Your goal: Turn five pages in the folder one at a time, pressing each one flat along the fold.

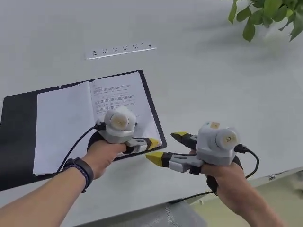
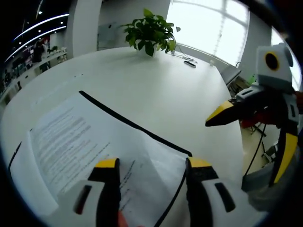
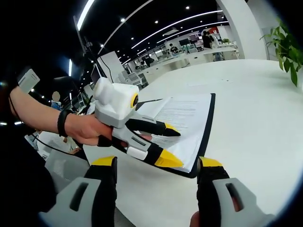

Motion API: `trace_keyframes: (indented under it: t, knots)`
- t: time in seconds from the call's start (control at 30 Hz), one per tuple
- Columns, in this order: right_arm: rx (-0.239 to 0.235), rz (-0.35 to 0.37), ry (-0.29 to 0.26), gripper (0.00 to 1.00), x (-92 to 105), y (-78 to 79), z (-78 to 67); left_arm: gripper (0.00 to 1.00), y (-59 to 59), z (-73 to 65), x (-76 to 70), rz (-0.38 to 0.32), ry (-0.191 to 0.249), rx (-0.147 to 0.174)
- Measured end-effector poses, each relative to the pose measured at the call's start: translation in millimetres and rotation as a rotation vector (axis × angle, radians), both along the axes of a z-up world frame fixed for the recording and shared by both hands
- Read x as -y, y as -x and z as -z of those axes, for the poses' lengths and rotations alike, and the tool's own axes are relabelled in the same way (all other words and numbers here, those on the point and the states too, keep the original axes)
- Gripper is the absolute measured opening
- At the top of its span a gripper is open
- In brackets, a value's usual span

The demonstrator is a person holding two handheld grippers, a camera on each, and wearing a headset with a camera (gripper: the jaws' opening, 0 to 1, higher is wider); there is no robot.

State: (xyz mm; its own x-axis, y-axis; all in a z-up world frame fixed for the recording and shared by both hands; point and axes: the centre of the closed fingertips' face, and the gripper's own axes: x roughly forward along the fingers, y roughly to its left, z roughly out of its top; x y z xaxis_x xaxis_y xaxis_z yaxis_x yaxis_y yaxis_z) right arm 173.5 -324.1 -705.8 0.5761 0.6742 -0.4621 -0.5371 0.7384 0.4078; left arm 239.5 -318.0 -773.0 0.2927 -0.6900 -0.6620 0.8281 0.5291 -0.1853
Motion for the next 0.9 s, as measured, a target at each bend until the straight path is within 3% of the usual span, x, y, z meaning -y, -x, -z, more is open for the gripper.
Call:
trace_keyframes:
  t: [0.17, 0.3, 0.37, 0.47, 0.73, 0.9]
  knots:
    - [-0.004, -0.008, -0.021, 0.66, -4.9, -14.2, 2.8, 0.47, -3.2, 0.3, -6.1, -0.024, 0.002, 0.002]
    - [-0.004, -0.009, -0.017, 0.66, -5.1, -24.2, 3.5, 0.52, 0.5, 0.7, -2.5, -0.013, -0.012, 0.009]
    - [-0.001, 0.005, -0.035, 0.66, -4.2, -28.8, 0.7, 0.55, 4.4, 2.8, 0.3, 0.001, -0.029, 0.042]
    - [-0.002, 0.008, -0.044, 0.65, -5.3, -29.7, -0.1, 0.52, 1.5, 6.4, -2.8, 0.014, -0.076, 0.102]
    - [-0.019, -0.009, -0.036, 0.64, -5.9, -29.1, 8.0, 0.47, -2.8, 6.3, -5.2, 0.018, -0.066, 0.118]
    - [-0.027, -0.016, -0.047, 0.62, -8.2, -38.5, 13.3, 0.44, -4.6, 6.1, -6.0, 0.013, -0.061, 0.122]
